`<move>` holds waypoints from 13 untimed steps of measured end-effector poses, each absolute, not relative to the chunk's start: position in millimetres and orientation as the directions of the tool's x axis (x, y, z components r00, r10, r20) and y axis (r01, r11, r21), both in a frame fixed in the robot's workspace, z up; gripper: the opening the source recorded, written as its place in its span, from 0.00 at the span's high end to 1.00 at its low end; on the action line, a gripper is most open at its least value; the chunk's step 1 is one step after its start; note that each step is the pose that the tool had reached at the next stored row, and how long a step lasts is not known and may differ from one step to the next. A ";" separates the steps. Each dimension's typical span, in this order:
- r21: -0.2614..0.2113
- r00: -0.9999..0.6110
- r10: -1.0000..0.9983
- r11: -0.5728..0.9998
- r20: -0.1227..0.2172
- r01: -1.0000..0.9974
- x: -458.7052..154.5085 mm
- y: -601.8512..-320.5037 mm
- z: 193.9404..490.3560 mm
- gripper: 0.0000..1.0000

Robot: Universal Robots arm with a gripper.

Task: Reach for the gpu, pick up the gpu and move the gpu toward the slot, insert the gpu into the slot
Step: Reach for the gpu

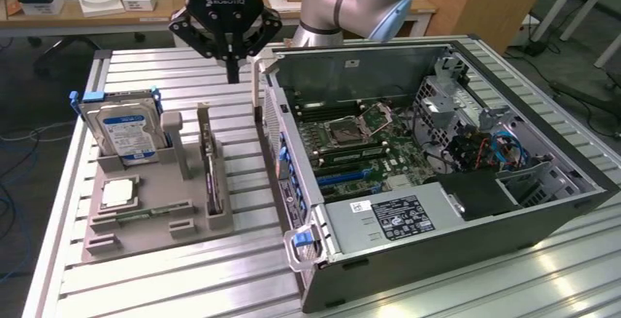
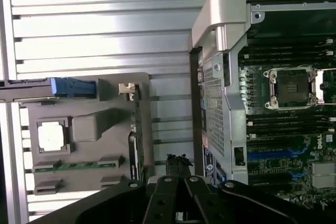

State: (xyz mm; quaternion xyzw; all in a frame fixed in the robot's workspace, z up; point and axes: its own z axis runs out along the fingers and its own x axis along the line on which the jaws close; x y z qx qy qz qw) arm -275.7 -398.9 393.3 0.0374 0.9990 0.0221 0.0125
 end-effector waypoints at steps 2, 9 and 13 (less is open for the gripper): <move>0.045 -0.997 0.075 0.996 -0.023 0.074 -280.1 -398.8 393.2 0.90; 0.045 -0.997 0.075 0.996 -0.023 0.074 -295.8 -398.9 393.3 0.90; 0.045 -0.997 0.075 0.996 -0.023 0.074 -304.6 -398.8 393.3 0.90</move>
